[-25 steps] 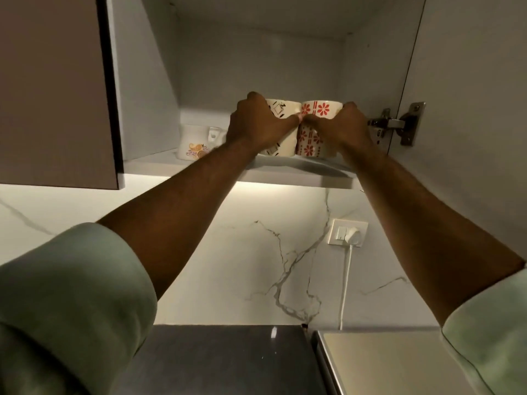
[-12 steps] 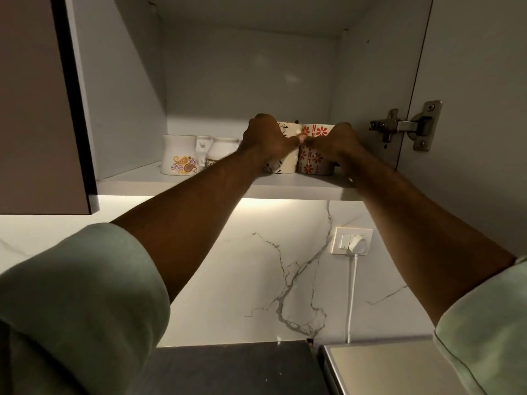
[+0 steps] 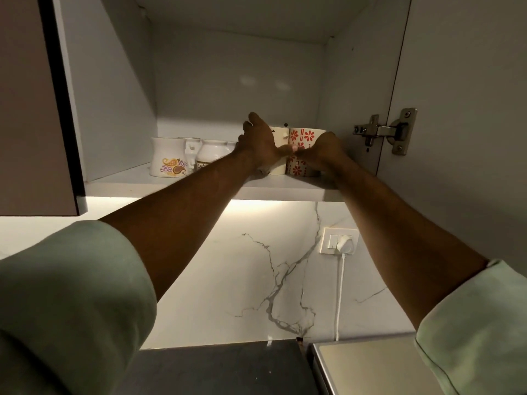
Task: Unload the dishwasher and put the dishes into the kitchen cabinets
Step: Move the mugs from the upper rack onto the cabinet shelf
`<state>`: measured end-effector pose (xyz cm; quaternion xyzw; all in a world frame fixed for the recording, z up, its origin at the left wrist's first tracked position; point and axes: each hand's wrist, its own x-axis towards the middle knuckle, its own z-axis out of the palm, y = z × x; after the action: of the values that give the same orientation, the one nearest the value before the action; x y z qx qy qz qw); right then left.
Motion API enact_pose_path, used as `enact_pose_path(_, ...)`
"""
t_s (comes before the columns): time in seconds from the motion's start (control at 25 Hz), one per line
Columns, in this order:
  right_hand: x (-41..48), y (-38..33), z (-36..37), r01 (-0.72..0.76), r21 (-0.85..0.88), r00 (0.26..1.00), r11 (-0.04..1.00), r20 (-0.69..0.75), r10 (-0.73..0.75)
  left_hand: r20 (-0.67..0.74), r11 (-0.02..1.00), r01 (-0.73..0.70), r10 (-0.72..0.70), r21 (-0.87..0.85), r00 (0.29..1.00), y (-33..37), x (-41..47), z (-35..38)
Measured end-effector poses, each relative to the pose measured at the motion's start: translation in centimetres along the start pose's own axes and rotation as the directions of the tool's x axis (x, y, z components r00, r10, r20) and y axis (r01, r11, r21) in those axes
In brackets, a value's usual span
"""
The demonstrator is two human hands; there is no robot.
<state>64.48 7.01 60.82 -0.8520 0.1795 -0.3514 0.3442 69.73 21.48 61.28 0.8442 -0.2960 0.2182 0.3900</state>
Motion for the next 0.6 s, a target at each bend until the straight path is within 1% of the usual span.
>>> enact_pose_path(0.08,-0.8,-0.1,-0.2,0.004,-0.046,0.999,0.999,-0.038,-0.005,-0.057,0.995,-0.060,0.065,0.084,0.996,0.7,-0.8,-0.2)
enact_pose_path(0.2,-2.6,-0.7,-0.9,-0.003,-0.093,0.998,0.996,-0.060,-0.003,-0.046,0.971,-0.134,0.146,0.200,0.988,2.0,-2.9,-0.9)
enact_pose_path(0.32,-5.4,-1.1,-1.5,0.009,-0.146,0.998,0.989,-0.062,-0.018,-0.031,0.962,-0.150,0.162,0.229,0.986,2.5,-5.0,-1.2)
enact_pose_path(0.4,-7.8,-1.0,-1.8,0.063,-0.141,0.994,0.988,-0.080,-0.075,-0.026,0.958,-0.131,0.142,0.256,0.990,2.7,-7.0,-1.3)
enact_pose_path(0.48,-10.7,-0.6,-2.1,0.131,-0.137,0.977,0.982,-0.150,-0.151,-0.040,0.950,-0.101,0.118,0.295,0.992,3.0,-9.5,-1.7)
enact_pose_path(0.6,-15.0,0.2,-2.5,0.261,-0.121,0.916,0.958,-0.282,-0.285,-0.101,0.936,-0.058,0.099,0.348,0.990,3.4,-13.5,-2.4)
